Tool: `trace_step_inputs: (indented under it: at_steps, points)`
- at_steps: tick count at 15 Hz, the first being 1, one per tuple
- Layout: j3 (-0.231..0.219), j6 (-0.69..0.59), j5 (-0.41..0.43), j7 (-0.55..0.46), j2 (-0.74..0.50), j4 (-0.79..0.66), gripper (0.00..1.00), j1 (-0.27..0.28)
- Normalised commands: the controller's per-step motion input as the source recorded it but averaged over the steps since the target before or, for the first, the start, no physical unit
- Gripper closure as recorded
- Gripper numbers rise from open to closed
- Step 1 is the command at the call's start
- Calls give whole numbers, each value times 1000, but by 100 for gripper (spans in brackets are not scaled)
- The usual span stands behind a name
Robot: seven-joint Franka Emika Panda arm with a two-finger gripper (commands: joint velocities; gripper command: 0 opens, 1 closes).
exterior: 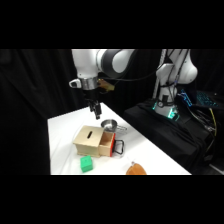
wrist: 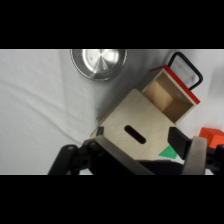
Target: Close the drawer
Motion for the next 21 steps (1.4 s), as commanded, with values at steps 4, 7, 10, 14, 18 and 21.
trace_step_inputs:
  at_steps: [4,7,10,14,18,21]
  points:
    - [37,8,-22,110,-103,-89,0,1]
    - [40,41,-67,301,-346,-311,0,68]
    - [52,50,-116,388,-466,-407,0,98]
    - [105,64,-161,431,-492,-452,0,114]
    - [139,139,-185,469,-418,-439,0,87]
    - [149,232,-250,527,-325,-402,0,57]
